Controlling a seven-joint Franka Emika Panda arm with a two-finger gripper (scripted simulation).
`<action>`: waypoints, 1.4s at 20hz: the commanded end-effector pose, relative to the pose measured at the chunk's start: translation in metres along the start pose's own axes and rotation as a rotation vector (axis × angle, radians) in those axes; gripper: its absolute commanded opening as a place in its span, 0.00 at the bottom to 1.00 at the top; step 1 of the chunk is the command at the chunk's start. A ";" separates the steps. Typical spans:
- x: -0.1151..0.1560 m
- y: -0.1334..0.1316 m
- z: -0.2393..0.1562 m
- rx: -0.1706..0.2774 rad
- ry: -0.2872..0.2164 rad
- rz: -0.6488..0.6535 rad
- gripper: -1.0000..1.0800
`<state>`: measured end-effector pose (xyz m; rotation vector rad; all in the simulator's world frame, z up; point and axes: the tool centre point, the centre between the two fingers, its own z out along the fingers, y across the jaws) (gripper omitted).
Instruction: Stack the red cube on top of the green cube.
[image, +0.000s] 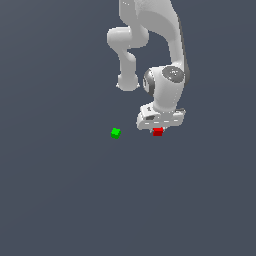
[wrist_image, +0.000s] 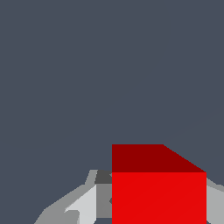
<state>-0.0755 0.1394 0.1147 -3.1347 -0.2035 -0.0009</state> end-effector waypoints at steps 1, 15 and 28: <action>-0.001 0.003 0.001 0.000 0.000 0.000 0.00; -0.038 0.093 0.023 0.000 0.000 0.001 0.00; -0.073 0.189 0.047 -0.001 0.000 0.001 0.00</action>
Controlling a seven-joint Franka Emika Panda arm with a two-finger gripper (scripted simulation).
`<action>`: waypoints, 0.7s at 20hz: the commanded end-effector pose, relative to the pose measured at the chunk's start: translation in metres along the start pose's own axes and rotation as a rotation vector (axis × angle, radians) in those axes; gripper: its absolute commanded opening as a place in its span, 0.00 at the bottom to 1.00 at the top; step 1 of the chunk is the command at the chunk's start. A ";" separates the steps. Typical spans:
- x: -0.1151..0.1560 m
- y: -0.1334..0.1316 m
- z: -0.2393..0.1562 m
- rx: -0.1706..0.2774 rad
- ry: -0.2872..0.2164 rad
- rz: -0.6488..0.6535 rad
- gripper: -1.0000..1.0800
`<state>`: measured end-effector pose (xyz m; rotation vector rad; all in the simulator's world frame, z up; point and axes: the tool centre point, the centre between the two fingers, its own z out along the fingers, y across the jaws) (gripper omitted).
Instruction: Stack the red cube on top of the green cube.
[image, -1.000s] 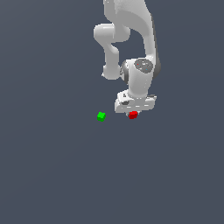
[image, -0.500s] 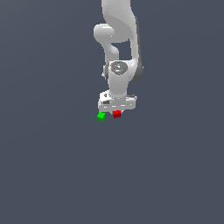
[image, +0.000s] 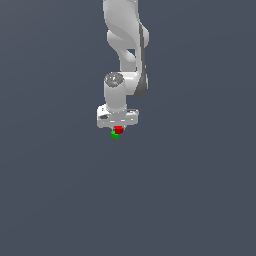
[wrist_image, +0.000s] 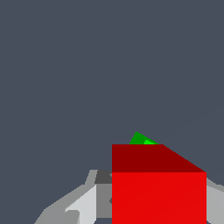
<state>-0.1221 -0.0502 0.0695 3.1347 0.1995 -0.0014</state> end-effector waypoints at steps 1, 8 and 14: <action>-0.003 0.010 0.002 0.000 0.001 -0.002 0.00; -0.005 0.019 0.004 0.000 0.001 -0.002 0.00; -0.004 0.017 0.004 0.000 0.001 -0.002 0.96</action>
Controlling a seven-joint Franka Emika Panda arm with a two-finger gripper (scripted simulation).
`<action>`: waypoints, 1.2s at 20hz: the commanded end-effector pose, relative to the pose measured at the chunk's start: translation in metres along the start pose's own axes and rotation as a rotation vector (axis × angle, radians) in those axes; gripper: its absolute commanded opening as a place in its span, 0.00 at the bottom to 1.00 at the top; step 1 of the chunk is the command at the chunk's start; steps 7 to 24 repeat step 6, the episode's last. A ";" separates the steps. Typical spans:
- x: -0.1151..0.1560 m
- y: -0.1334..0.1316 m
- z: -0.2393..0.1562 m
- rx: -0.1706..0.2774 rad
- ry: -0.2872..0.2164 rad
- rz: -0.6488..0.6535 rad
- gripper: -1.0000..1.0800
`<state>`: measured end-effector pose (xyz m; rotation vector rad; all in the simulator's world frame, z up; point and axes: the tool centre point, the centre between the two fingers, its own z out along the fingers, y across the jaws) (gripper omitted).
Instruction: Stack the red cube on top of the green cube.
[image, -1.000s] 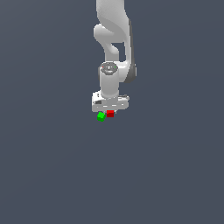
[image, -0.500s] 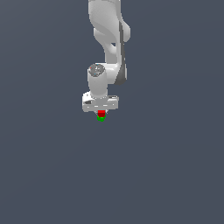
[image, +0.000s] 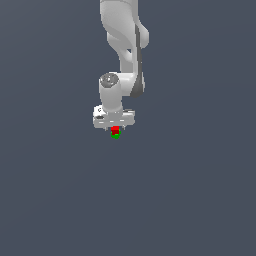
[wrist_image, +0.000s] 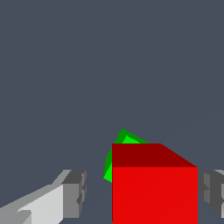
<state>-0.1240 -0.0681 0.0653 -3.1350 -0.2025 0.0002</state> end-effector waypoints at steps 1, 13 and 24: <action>0.000 0.000 0.000 0.000 0.000 0.000 0.96; 0.000 0.000 0.000 0.000 0.000 0.000 0.96; 0.000 0.000 0.000 0.000 0.000 0.000 0.96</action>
